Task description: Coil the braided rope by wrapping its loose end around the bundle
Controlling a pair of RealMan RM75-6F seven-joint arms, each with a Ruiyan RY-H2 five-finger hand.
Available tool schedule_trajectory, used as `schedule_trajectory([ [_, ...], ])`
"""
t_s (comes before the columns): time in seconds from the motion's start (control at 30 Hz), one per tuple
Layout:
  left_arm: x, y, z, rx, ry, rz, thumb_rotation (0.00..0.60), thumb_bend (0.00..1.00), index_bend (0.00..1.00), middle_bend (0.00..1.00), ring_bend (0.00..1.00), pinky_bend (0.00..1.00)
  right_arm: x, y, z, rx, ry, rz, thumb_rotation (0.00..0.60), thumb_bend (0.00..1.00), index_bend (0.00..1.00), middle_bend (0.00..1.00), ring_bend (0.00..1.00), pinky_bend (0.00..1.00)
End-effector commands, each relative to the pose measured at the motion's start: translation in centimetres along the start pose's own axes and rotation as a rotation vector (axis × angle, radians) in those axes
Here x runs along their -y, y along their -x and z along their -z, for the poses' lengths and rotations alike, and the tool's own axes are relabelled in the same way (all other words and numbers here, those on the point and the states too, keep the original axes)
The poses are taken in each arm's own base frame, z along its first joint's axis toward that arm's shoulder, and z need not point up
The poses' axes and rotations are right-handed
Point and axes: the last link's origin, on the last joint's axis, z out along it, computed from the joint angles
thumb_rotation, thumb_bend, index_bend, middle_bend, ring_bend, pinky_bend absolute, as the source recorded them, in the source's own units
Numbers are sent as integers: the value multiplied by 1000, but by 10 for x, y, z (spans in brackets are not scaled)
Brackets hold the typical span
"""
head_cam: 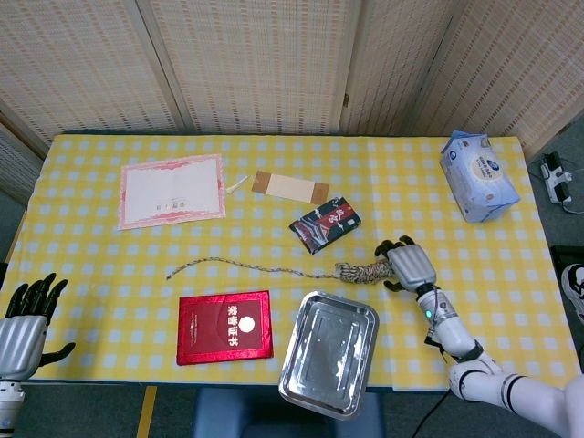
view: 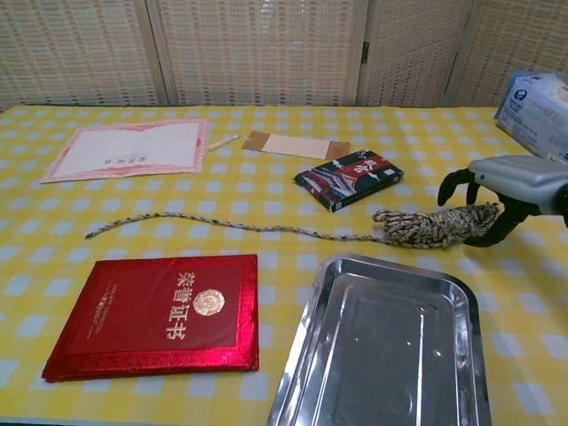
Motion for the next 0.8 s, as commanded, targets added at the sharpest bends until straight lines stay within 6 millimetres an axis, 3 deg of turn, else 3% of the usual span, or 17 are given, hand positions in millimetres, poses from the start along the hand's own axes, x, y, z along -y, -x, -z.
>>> schedule_trajectory([
  [0.03,0,0,0,0,0,3,600,132,14,13,30,0,1,1,-1,0,-2,6,600,292,349,294,360,183],
  [0.2,1,1,0,3,-2,4,600,132,13,13,30,0,2,4,-1,2,3,4,600,305,369,324,394,192],
  [0.57,3,4,-1,12,-5,6,600,132,13,12,30,0,4,7,-2,-13,-13,46,600,392,448,391,483,307],
  [0.8,5,6,0,18,-8,7,600,132,13,13,30,0,5,8,-3,-22,-16,48,600,442,480,488,583,366],
])
